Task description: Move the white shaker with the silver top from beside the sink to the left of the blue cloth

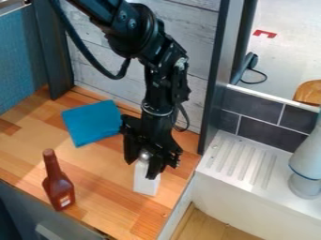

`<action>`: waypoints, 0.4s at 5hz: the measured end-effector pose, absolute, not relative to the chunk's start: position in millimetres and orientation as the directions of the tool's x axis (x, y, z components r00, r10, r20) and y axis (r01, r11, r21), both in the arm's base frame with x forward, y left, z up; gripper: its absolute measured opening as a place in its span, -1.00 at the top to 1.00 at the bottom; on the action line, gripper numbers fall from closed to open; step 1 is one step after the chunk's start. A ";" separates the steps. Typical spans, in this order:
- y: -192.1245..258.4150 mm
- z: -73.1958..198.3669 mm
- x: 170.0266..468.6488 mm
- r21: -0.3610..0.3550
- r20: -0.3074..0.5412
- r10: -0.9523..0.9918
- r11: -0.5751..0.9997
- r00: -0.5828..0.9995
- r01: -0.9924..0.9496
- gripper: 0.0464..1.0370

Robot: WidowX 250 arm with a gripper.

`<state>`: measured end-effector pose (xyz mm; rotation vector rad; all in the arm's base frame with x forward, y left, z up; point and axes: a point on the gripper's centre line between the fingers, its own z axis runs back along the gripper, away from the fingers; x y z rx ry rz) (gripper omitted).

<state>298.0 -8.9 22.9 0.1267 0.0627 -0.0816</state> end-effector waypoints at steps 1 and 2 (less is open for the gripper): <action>-12.5 23.4 297.3 0.100 -0.075 -0.081 0.991 0.994 0.088 -0.20; -17.4 37.7 299.9 0.071 -0.063 -0.081 0.994 0.995 0.085 -0.20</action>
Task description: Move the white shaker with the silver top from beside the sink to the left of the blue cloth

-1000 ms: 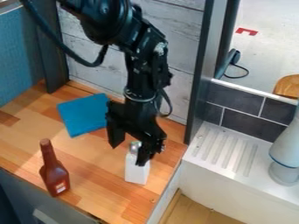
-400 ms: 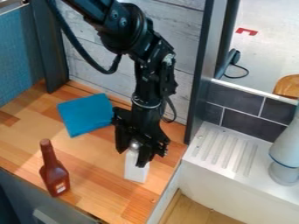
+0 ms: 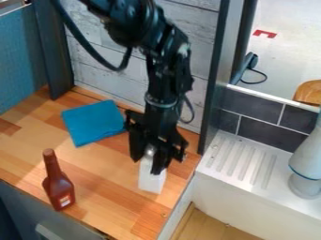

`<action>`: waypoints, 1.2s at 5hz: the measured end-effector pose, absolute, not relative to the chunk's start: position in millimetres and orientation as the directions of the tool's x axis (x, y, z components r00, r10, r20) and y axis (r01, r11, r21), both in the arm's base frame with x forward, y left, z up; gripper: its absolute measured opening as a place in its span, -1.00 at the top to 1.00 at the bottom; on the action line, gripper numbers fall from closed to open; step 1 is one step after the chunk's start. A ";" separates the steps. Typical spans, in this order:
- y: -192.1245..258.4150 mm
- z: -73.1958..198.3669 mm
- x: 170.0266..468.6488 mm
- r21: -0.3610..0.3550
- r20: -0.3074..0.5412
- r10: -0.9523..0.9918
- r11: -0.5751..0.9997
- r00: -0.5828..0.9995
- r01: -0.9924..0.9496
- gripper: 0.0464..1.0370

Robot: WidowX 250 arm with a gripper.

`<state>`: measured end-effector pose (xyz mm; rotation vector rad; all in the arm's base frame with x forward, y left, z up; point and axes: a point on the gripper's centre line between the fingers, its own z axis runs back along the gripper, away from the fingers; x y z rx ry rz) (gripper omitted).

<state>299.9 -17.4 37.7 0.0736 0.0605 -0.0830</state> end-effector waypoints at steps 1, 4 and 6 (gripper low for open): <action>-3.4 75.5 303.4 0.011 0.018 -0.023 1.000 1.000 0.023 -0.20; 123.2 100.9 255.5 -0.222 0.062 0.346 0.919 0.936 -0.325 -0.20; 169.4 72.3 256.0 -0.237 0.054 0.443 0.876 0.895 -0.420 -0.20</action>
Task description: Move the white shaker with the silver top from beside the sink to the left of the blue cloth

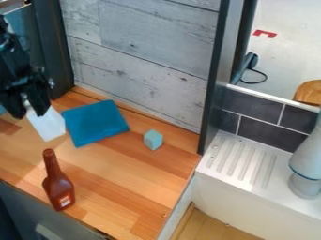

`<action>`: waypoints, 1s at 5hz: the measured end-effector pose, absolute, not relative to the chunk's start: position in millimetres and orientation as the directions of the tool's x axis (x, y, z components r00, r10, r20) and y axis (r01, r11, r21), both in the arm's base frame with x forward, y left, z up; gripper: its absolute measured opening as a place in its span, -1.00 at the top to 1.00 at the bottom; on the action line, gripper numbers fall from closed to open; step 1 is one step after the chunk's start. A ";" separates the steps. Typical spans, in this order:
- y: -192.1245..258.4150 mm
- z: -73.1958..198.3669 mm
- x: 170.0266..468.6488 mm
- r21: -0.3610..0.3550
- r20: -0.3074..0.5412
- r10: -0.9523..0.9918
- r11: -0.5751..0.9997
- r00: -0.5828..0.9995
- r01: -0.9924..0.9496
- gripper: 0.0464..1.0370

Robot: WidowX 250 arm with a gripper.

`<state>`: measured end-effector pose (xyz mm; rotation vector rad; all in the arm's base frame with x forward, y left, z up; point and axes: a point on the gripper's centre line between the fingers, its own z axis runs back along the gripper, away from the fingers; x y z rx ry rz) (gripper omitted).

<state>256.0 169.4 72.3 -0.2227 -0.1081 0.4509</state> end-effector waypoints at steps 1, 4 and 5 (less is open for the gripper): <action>182.1 55.3 262.0 -0.185 0.086 0.453 0.882 0.887 -0.433 -0.20; 192.8 36.9 273.3 -0.041 0.140 0.399 0.917 0.906 -0.397 -0.20; 196.9 34.2 272.7 -0.018 0.140 0.402 0.915 0.905 -0.404 -0.20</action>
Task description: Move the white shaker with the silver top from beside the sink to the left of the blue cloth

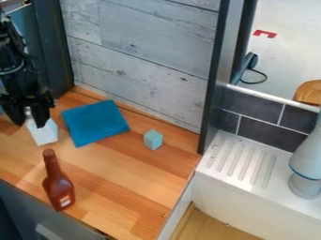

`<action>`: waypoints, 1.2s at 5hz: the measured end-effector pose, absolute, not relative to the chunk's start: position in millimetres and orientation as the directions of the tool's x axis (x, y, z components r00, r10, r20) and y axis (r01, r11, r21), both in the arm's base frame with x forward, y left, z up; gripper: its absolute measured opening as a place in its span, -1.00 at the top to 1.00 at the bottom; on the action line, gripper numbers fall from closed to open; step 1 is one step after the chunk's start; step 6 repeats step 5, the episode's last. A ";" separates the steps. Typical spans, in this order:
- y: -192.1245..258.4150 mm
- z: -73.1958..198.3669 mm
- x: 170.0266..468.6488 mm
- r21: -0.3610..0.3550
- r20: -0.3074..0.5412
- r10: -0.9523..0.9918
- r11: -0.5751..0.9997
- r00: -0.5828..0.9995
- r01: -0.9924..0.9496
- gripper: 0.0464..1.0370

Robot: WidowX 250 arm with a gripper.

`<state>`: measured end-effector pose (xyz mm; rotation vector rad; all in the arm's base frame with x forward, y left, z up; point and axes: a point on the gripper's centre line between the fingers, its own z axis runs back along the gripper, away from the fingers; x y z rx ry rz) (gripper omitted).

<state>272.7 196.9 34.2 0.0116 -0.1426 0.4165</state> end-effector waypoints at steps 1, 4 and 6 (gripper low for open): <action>197.0 23.3 272.7 -0.012 0.112 0.403 0.915 0.908 -0.404 -0.19; 193.3 15.7 270.3 -0.013 0.083 0.411 0.911 0.908 -0.412 -0.90; 187.9 38.2 268.8 -0.030 0.109 0.414 0.910 0.904 -0.413 -0.94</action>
